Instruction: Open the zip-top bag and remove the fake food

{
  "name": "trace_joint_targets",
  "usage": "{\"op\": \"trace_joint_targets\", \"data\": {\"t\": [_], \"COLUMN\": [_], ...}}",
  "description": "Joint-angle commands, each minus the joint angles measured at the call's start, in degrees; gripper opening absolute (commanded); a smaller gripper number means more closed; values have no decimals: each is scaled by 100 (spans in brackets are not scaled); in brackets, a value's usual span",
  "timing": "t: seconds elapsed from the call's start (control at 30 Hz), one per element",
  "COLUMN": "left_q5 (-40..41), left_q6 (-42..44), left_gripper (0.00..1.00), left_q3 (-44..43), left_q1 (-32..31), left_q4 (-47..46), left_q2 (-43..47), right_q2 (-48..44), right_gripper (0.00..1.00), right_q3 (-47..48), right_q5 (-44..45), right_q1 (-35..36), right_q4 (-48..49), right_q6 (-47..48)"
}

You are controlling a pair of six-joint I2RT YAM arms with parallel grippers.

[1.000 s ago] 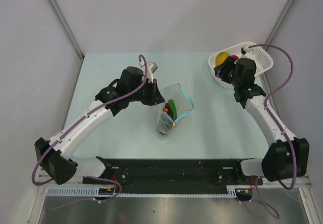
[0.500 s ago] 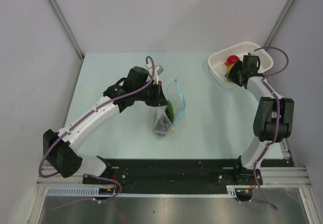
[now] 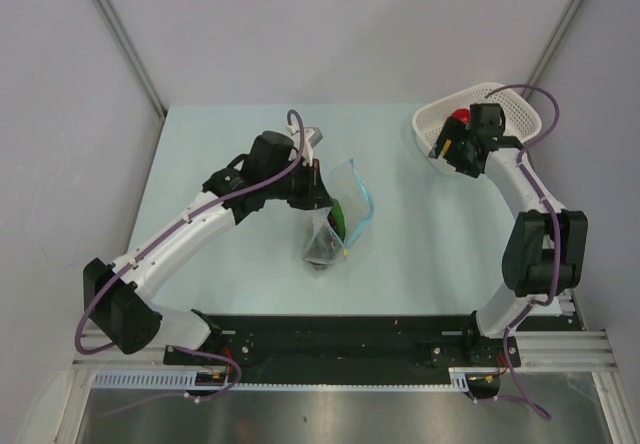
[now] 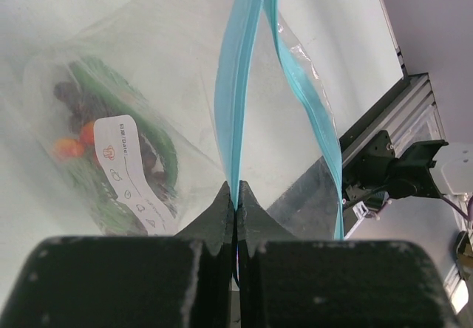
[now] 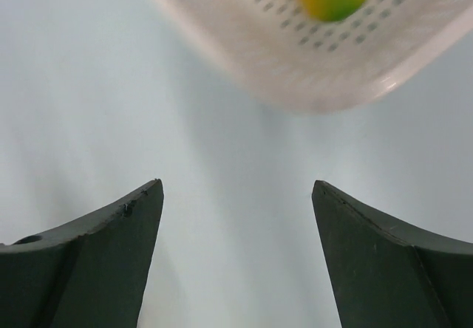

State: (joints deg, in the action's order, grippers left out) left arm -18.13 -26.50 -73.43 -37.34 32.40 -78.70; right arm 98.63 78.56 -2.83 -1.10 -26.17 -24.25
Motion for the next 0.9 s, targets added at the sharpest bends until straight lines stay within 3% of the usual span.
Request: {"op": "trace_joint_targets", "data": {"t": [0.0, 0.17, 0.2, 0.23, 0.37, 0.43, 0.6, 0.87], "left_q5": [82, -50, -42, -33, -41, -50, -50, -103], "left_q6": [-74, -162, -162, -171, -224, -268, -312, -610], "left_gripper": [0, 0, 0, 0, 0, 0, 0, 0], "left_q3": [100, 110, 92, 101, 57, 39, -49, 170], "left_q1": [25, 25, 17, 25, 25, 25, 25, -27], "left_q4": [-427, -524, -542, -577, -612, -621, -604, -770], "left_q2": [390, 320, 311, 311, 302, 311, 293, 416], "right_q2": [-1213, -2145, -2364, -2453, -2586, -2446, -1997, -1120], "right_gripper": [84, 74, 67, 53, 39, 31, 26, 26], "right_q3": [194, 177, 168, 151, 150, 150, 142, 115], "right_q5": [-156, 221, 222, 248, 721, 819, 749, 801], "right_q1": [908, 2578, 2754, 2973, 4071, 4249, 4698, 4540], "right_q4": [-949, -1311, -1311, -1285, -1031, -907, -723, -574], "right_q6": [245, 325, 229, 167, -159, -360, -537, -791]}}
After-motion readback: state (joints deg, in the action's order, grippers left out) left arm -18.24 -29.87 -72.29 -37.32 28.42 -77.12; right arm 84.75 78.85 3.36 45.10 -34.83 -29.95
